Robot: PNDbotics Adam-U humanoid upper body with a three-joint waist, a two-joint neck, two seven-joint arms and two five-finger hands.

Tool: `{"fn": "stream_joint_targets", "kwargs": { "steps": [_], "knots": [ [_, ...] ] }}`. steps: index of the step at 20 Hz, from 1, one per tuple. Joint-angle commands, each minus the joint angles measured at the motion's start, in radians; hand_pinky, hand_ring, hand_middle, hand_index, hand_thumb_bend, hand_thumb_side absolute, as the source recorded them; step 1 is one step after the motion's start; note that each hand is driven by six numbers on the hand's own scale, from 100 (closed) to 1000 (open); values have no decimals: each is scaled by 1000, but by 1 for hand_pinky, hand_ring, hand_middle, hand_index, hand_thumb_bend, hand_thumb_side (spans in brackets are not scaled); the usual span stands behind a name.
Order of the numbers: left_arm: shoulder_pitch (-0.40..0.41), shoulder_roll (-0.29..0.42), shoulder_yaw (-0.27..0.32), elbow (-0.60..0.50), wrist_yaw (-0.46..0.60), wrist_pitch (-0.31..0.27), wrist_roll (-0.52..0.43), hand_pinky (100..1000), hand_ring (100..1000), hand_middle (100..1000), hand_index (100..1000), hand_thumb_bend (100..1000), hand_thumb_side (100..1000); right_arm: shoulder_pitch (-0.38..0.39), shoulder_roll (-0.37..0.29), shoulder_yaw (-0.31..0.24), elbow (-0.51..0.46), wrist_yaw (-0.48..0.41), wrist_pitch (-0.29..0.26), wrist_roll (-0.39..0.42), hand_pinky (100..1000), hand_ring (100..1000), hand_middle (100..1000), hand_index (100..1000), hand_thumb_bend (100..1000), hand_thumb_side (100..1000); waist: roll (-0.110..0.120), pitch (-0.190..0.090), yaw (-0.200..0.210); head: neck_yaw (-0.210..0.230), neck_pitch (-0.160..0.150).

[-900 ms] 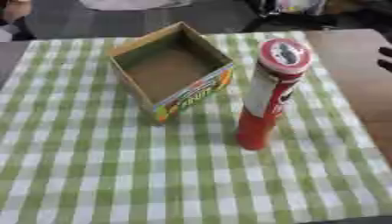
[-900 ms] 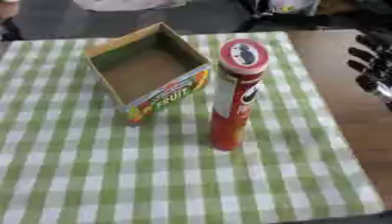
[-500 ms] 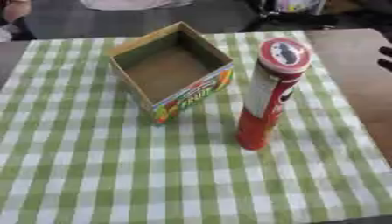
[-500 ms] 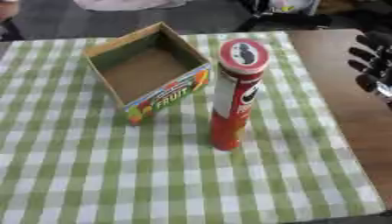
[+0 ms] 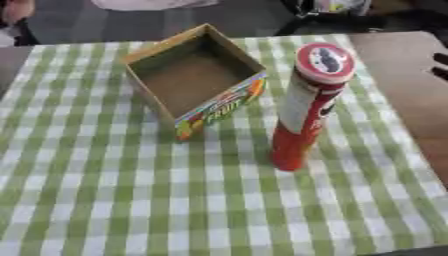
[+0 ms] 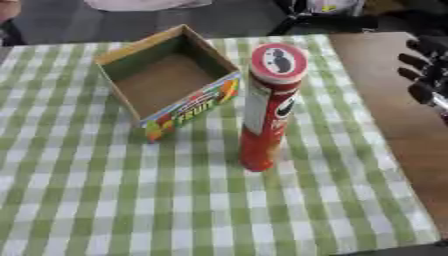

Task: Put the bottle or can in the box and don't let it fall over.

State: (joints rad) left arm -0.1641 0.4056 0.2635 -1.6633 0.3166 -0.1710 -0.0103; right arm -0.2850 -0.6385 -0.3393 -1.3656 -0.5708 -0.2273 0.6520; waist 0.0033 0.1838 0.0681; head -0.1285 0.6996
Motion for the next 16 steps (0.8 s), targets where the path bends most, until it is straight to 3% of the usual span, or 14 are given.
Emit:
{"fn": "stream_joint_targets", "kwargs": {
  "steps": [1,16],
  "knots": [
    [-6,18,13,-8,4,-1,-6,1000,1000,1000,875,237,774,-16,-41,12,-5,20,-8,29,1000,1000,1000,1000,461,210,0,-9,1,-6,-12],
    [-8,13,13,-4,6,1,-20,1000,1000,1000,875,237,776,-53,-13,74,-4,63,-3,89,1000,1000,1000,1000,461,236,-2,-8,10,-11,-10]
  ]
}}
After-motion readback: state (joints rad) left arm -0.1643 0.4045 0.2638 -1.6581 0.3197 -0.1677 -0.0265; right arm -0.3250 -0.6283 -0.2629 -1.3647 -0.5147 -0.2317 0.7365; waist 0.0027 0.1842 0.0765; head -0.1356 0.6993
